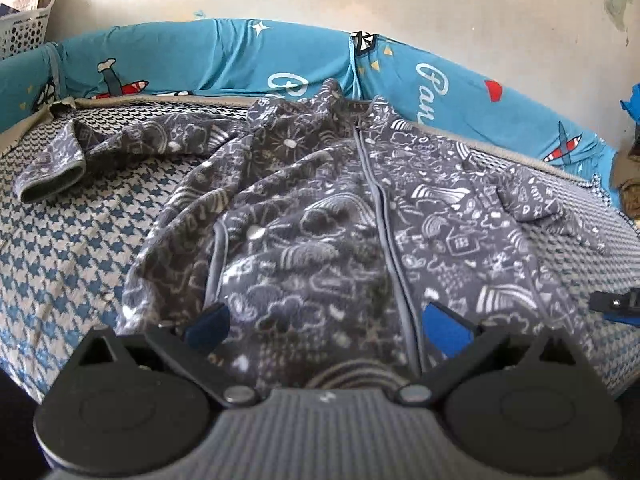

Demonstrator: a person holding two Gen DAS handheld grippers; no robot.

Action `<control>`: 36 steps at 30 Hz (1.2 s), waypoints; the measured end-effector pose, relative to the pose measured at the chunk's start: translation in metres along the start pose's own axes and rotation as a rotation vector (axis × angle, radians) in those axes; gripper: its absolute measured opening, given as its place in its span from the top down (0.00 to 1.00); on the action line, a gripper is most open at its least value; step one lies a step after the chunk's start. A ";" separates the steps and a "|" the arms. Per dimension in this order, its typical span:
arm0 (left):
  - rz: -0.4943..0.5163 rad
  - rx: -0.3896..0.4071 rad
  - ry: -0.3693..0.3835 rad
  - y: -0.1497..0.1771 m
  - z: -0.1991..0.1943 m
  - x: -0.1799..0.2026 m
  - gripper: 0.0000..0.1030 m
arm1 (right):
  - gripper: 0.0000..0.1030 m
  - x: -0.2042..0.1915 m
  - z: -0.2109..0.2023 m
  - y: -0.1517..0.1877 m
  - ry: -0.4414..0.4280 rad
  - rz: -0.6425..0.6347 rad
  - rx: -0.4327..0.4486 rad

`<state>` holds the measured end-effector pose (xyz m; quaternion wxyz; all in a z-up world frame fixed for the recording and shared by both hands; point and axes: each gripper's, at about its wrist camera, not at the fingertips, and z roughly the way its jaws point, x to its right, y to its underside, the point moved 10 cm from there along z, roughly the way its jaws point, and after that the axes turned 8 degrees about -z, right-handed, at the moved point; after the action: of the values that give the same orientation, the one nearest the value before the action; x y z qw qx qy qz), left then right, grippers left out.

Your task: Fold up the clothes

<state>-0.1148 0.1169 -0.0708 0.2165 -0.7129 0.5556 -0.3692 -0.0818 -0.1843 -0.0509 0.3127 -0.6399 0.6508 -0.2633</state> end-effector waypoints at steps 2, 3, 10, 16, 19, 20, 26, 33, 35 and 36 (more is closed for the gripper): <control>-0.009 -0.011 0.006 -0.002 0.003 0.001 0.00 | 0.69 0.003 0.007 -0.007 0.005 -0.022 -0.009; -0.017 -0.018 0.007 -0.004 0.005 0.000 0.00 | 0.69 0.004 0.011 -0.010 0.008 -0.033 -0.013; -0.083 -0.070 0.025 -0.017 0.020 -0.006 0.00 | 0.67 0.023 0.034 -0.041 -0.012 -0.069 -0.033; -0.018 -0.071 0.017 -0.039 0.030 -0.009 0.00 | 0.64 0.052 0.057 -0.058 0.020 -0.041 -0.063; -0.004 -0.066 0.027 -0.052 0.036 -0.010 0.00 | 0.64 0.070 0.064 -0.069 0.068 -0.051 -0.055; 0.000 -0.066 0.025 -0.055 0.038 -0.011 0.00 | 0.64 0.076 0.066 -0.073 0.084 -0.050 -0.050; 0.010 -0.055 0.026 -0.078 0.052 -0.015 0.00 | 0.63 0.128 0.085 -0.097 0.201 0.045 -0.029; -0.033 -0.067 0.034 -0.094 0.071 -0.022 0.00 | 0.60 0.192 0.105 -0.102 0.279 0.271 -0.033; -0.063 -0.077 0.044 -0.095 0.076 -0.023 0.00 | 0.58 0.205 0.107 -0.102 0.278 0.345 -0.019; -0.084 -0.088 0.056 -0.093 0.077 -0.024 0.00 | 0.58 0.210 0.109 -0.102 0.276 0.373 -0.014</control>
<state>0.0003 0.1588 -0.0596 0.1536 -0.7338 0.5468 -0.3728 0.0705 -0.3914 -0.0623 0.2593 -0.4687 0.7962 -0.2814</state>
